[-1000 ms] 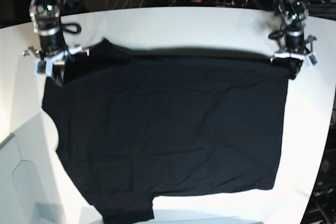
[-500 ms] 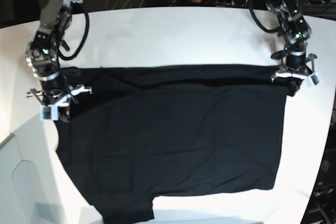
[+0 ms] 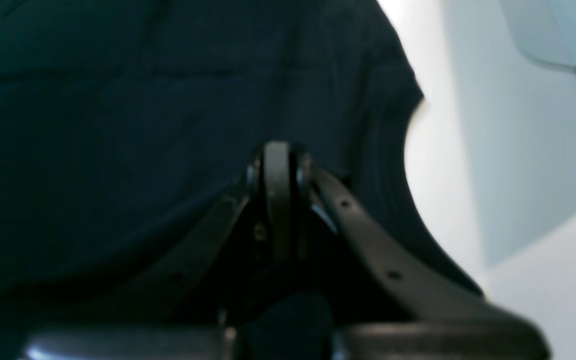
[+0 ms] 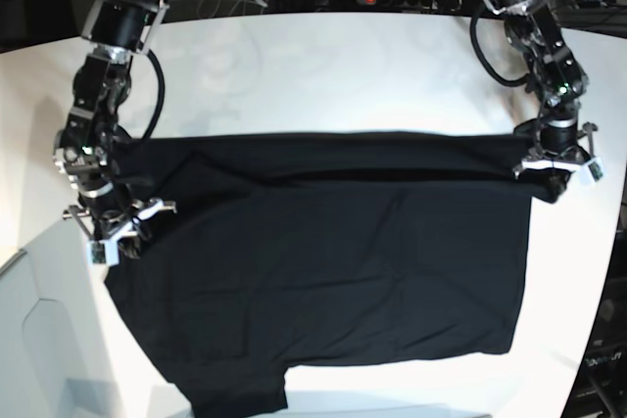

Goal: Fold the T-shirt properly

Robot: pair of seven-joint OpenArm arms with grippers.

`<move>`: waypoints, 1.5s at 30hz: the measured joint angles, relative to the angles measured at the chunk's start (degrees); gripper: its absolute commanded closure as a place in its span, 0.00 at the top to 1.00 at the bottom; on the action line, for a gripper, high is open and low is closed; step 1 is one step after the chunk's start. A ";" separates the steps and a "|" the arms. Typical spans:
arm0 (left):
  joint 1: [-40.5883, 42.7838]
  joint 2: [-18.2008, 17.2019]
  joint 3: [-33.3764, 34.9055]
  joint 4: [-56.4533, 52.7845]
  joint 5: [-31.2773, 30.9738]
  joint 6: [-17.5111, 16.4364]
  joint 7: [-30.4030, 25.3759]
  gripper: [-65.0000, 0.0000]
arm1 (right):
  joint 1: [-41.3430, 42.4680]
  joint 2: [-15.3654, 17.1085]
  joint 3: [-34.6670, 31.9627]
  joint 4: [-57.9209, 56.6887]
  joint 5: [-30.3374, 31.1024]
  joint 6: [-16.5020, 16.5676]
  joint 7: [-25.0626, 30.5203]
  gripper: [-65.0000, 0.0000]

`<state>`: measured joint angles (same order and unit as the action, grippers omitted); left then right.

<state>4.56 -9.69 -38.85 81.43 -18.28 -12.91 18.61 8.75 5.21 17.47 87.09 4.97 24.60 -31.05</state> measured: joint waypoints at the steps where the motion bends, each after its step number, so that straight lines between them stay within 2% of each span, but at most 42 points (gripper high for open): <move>1: -0.44 -0.13 0.00 -0.46 0.00 0.02 0.55 0.00 | 0.68 -0.02 -0.02 -0.46 -0.02 -0.02 0.15 0.00; 10: -4.35 -0.66 0.11 -3.87 0.09 0.17 0.20 0.00 | 6.49 0.02 0.02 -6.78 0.00 -0.07 0.39 0.00; 14: -5.18 -1.16 2.86 -5.25 0.20 0.24 -0.35 0.00 | 7.93 0.00 0.02 -9.27 -0.04 -0.11 0.26 0.00; 17: -5.77 -2.08 5.44 -5.95 0.15 0.28 -0.13 0.00 | 8.24 0.00 0.02 -9.86 -0.04 -0.11 0.22 0.00; 38: -8.74 -2.36 5.86 -8.22 0.02 0.61 -0.20 0.00 | 8.37 0.74 -0.04 -11.28 -0.04 -0.11 0.22 0.00; 39: -8.74 -2.38 5.86 -8.22 0.02 0.61 -0.20 0.01 | 8.37 0.72 -0.04 -11.28 -0.04 -0.11 0.20 0.05; 41: -8.81 -2.54 5.99 -9.27 0.07 0.66 -0.37 0.09 | 8.37 0.68 -0.02 -11.28 -0.04 -0.11 0.17 0.19; 43: -8.72 -2.43 5.95 -9.40 0.11 0.66 0.13 0.24 | 8.33 0.68 -0.02 -11.28 -0.07 -0.11 0.17 0.34; 45: -8.70 -2.49 5.95 -9.33 0.00 0.66 0.09 0.39 | 8.35 0.70 -0.04 -11.28 -0.04 -0.11 0.22 0.45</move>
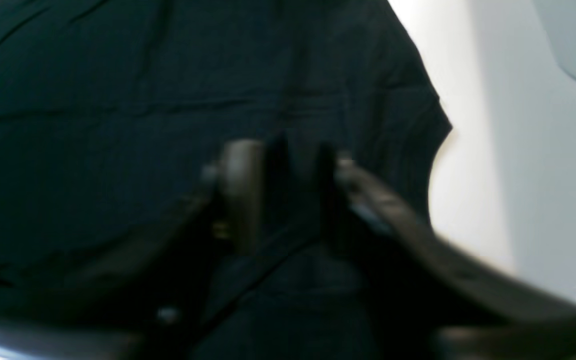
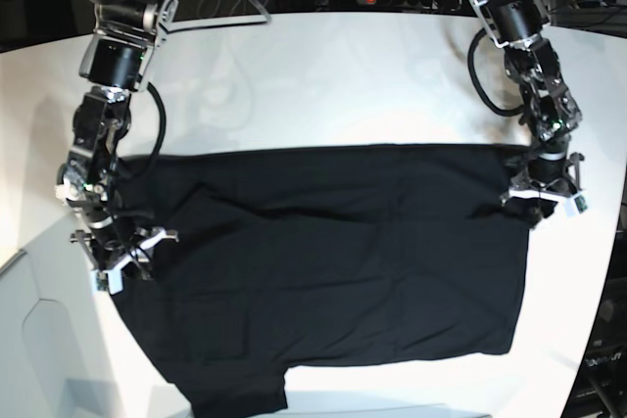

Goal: Fold the T-shirt properly

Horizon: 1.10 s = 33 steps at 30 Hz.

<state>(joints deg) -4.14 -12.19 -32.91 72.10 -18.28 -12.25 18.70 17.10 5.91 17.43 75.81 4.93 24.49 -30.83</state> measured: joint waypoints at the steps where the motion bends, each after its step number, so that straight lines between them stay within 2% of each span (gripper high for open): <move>1: 0.00 0.00 -0.11 0.04 0.00 0.00 -0.11 0.46 | -0.02 0.00 0.07 0.04 0.00 0.00 -0.02 0.51; 4: 0.35 0.02 -0.13 0.98 0.00 0.00 0.07 0.63 | 0.00 0.07 0.28 0.09 0.00 0.00 -0.02 0.59; 6: 1.49 -0.02 -0.22 3.41 -0.11 0.28 0.04 0.68 | -0.44 0.13 0.44 1.36 -0.09 0.07 -0.13 0.59; 10: 5.86 0.11 -0.26 8.63 -0.39 0.02 -0.81 0.68 | -3.89 0.83 0.66 5.53 -0.15 -0.02 0.11 0.59; 17: 11.13 0.83 -0.90 4.46 -0.33 -0.24 -0.61 0.68 | -10.47 0.72 0.59 11.21 0.02 -0.02 0.13 0.60; 23: 11.30 2.62 -5.86 3.02 -0.44 -0.37 -0.90 0.68 | -14.32 0.74 0.59 14.95 0.00 0.00 0.04 0.60; 28: 10.91 2.56 -5.99 2.89 -0.07 -0.39 -0.72 0.68 | -15.10 0.74 0.74 15.34 0.02 0.00 -0.17 0.60; 33: 10.64 2.51 -4.11 2.89 0.00 -0.39 -0.68 0.65 | -14.97 1.03 5.38 15.32 -0.02 -0.02 -0.24 0.60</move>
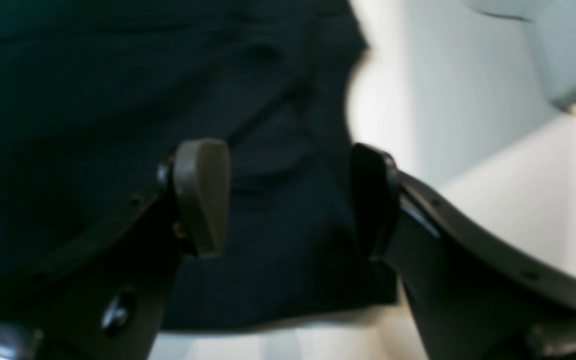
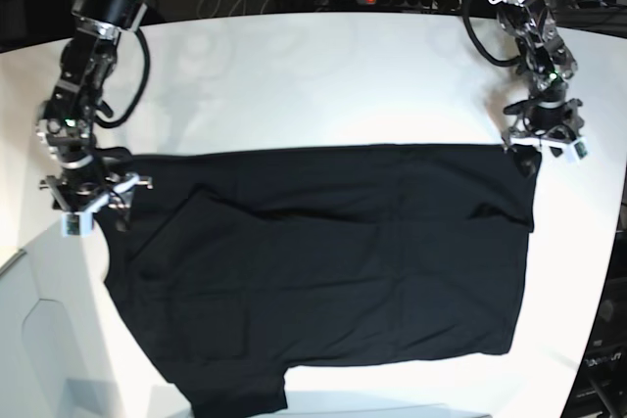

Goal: Fold the T-shirt properly

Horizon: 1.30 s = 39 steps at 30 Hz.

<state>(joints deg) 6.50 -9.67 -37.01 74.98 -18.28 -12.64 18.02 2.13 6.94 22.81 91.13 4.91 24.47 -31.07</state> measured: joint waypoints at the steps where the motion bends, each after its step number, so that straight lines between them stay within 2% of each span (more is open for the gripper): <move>1: -0.02 0.07 0.61 0.00 -0.02 0.00 0.02 0.62 | -0.11 0.17 0.24 0.00 0.04 0.00 0.00 0.60; 4: -0.52 0.44 1.25 -0.26 -0.04 -0.07 0.15 0.45 | -0.11 0.61 0.55 -0.17 0.09 0.15 -0.13 0.60; 7: -0.96 -0.02 1.01 -3.08 -0.48 -0.24 -1.03 0.30 | -0.90 2.47 0.59 -0.24 0.11 0.13 0.24 0.60; 16: -0.46 -0.15 0.70 -3.61 -0.92 -0.28 -1.55 0.00 | -2.01 2.47 1.79 -0.52 0.37 0.15 0.20 0.60; 21: -0.46 -0.20 0.68 -3.58 -0.87 -0.42 -1.51 0.00 | -1.99 2.58 4.42 -0.94 0.11 0.15 -0.17 0.67; 28: -0.46 -0.31 0.68 -3.58 -0.85 -0.44 -1.18 0.00 | -1.55 5.14 5.20 -8.46 0.42 0.17 0.31 0.67; 36: -0.46 -0.35 0.68 -3.63 -0.83 -0.46 -1.18 0.00 | -0.04 5.09 5.16 -16.00 0.17 0.17 0.57 0.66; 39: -0.46 -0.33 0.68 -3.69 -0.83 -0.46 -1.36 0.00 | 0.02 5.14 5.16 -16.09 0.28 0.15 0.66 0.60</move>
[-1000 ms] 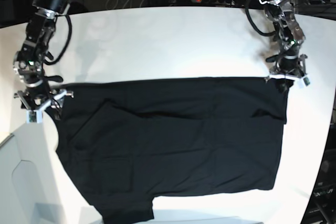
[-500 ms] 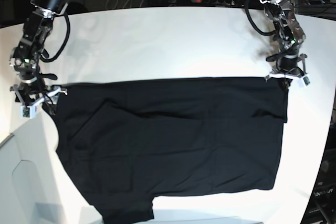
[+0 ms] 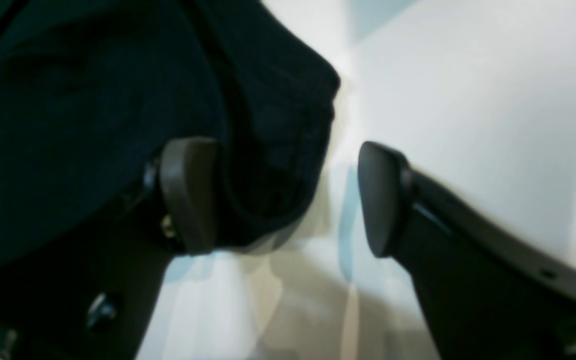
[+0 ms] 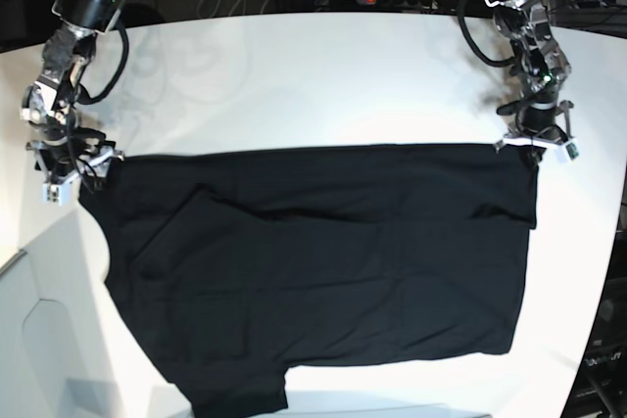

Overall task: Fold the T-shirt properly
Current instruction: 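Lift the shirt and pull both grippers back to straighten it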

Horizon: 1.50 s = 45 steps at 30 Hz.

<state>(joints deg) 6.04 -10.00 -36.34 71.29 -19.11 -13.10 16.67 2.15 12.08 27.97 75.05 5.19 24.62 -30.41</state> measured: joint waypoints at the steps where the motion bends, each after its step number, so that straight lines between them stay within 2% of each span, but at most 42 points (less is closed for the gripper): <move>1: 0.00 0.00 0.00 -0.04 -0.02 0.00 -0.02 0.00 | 0.00 0.00 0.00 0.00 0.00 0.00 0.00 0.55; 10: 0.00 -0.17 0.00 -0.11 0.00 -0.02 0.04 0.00 | 0.20 1.20 -0.37 -2.62 1.38 0.00 1.73 0.03; 11: 0.00 -0.17 0.00 -0.11 0.00 -0.02 0.00 0.00 | 0.22 1.22 -0.37 -2.71 1.33 0.00 1.75 0.00; 18: 1.29 -0.15 0.02 0.72 -0.02 -0.28 -0.20 0.00 | -0.48 2.12 -0.33 -2.23 1.27 0.02 1.51 0.00; 26: 7.28 0.55 0.11 7.82 0.04 -0.42 2.10 0.00 | -7.43 2.62 -0.15 9.11 0.48 0.46 -0.66 0.00; 32: 7.54 0.46 0.11 14.08 0.20 -0.07 1.79 0.00 | -6.23 1.75 -0.07 18.05 0.76 0.44 -1.20 0.00; 35: 6.88 0.20 0.11 15.50 0.00 -0.15 2.10 0.00 | -2.95 1.05 0.00 20.63 0.50 0.46 -1.46 0.00; 41: 0.13 0.48 -2.25 17.25 -0.02 -0.44 8.50 0.00 | 1.99 0.59 -0.07 21.81 0.63 0.46 -1.18 0.00; 45: -2.08 0.55 -5.79 17.25 -0.07 -0.44 13.97 0.00 | 2.25 -1.70 1.79 21.75 1.20 0.50 -1.11 0.00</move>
<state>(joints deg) 3.97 -9.45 -42.13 88.53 -19.18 -13.54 30.63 4.40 10.37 29.76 96.79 6.39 25.12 -31.53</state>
